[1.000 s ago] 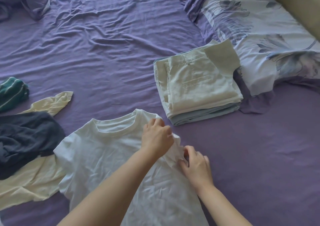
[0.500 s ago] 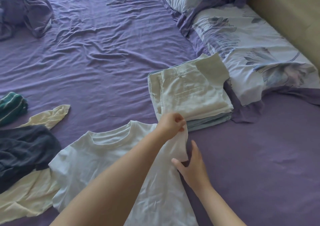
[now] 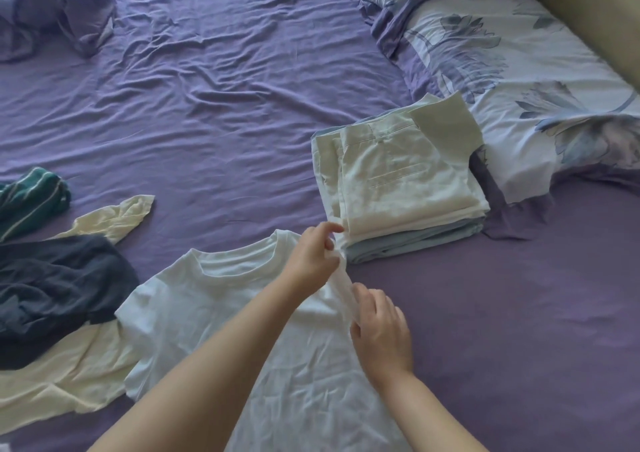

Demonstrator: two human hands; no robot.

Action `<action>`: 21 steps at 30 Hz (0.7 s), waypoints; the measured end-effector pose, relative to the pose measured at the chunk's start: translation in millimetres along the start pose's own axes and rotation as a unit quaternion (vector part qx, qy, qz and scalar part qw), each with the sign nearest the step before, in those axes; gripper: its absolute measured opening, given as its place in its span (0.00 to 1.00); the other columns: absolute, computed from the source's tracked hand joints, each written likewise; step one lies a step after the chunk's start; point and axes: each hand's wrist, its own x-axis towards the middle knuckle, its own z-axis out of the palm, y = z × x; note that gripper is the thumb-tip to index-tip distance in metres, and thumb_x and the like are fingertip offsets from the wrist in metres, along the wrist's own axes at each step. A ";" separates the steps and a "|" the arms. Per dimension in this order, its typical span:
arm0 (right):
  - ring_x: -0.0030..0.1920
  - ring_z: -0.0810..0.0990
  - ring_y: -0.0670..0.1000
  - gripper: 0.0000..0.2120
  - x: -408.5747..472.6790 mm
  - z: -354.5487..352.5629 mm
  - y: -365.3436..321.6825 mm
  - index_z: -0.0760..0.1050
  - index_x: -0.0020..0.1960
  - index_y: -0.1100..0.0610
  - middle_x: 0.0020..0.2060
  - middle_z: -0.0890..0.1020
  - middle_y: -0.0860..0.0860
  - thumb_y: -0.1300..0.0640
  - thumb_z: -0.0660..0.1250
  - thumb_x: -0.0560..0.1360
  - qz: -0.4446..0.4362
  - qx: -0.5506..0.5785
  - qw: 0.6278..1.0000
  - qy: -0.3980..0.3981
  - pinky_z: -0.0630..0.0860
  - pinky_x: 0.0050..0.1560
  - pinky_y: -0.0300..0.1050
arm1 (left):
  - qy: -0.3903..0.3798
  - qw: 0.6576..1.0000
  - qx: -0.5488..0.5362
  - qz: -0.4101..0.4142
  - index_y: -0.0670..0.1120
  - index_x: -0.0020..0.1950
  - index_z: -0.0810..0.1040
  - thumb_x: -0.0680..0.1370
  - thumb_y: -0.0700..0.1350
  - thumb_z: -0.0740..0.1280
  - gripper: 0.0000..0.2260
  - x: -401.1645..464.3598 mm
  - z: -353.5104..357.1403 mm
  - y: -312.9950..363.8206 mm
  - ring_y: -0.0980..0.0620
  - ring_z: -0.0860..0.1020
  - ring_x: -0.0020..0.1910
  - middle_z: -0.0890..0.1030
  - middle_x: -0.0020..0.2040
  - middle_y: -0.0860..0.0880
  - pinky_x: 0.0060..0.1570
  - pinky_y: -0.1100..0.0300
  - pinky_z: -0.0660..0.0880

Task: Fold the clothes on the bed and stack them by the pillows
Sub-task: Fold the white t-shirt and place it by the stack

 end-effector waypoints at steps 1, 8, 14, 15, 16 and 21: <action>0.36 0.79 0.53 0.31 -4.0 2.8 -2.2 0.79 0.56 0.59 0.41 0.80 0.51 0.66 0.77 0.53 -0.025 -0.015 1.000 0.004 0.77 0.36 0.45 | -0.002 1.000 0.021 0.001 0.52 0.66 0.70 0.72 0.32 0.65 0.25 -4.0 -6.4 -8.8 0.57 0.71 0.44 0.70 0.49 0.51 0.35 0.72 0.68; 0.44 0.83 0.55 0.33 -24.4 21.4 -3.9 0.80 0.55 0.60 0.46 0.83 0.54 0.65 0.80 0.49 -0.049 -0.024 0.997 -0.046 0.80 0.44 0.46 | -0.076 0.960 0.234 -0.134 0.51 0.66 0.72 0.72 0.39 0.63 0.22 -26.3 -26.8 -60.8 0.46 0.71 0.63 0.74 0.63 0.47 0.58 0.55 0.69; 0.39 0.82 0.54 0.31 -21.6 23.1 4.2 0.81 0.54 0.56 0.46 0.82 0.53 0.66 0.81 0.52 -0.063 0.016 0.994 -0.085 0.78 0.36 0.43 | -0.011 0.956 0.290 -0.047 0.53 0.64 0.74 0.75 0.59 0.64 0.20 -3.9 -6.8 -49.1 0.47 0.70 0.63 0.77 0.61 0.51 0.60 0.53 0.66; 0.39 0.81 0.54 0.31 -21.1 23.4 6.0 0.81 0.55 0.55 0.46 0.82 0.54 0.67 0.81 0.52 -0.072 0.024 0.994 -0.084 0.78 0.35 0.43 | -0.009 0.960 0.277 -0.051 0.52 0.62 0.75 0.75 0.60 0.64 0.19 1.5 -3.2 -46.5 0.46 0.70 0.62 0.78 0.59 0.51 0.59 0.53 0.66; 0.39 0.81 0.54 0.31 -20.4 23.8 8.0 0.81 0.55 0.56 0.46 0.81 0.54 0.68 0.80 0.53 -0.081 0.033 0.993 -0.082 0.78 0.35 0.44 | 0.000 0.964 0.258 -0.066 0.52 0.57 0.77 0.75 0.59 0.65 0.16 6.2 -0.4 -43.9 0.46 0.70 0.61 0.79 0.56 0.51 0.57 0.53 0.67; 0.38 0.81 0.55 0.24 -17.9 23.7 25.2 0.82 0.48 0.57 0.43 0.81 0.55 0.69 0.80 0.53 -0.068 0.031 0.994 -0.079 0.77 0.35 0.44 | 0.042 0.985 0.132 -0.099 0.50 0.44 0.77 0.76 0.48 0.66 0.03 25.7 4.6 -35.3 0.45 0.75 0.55 0.81 0.47 0.48 0.55 0.52 0.70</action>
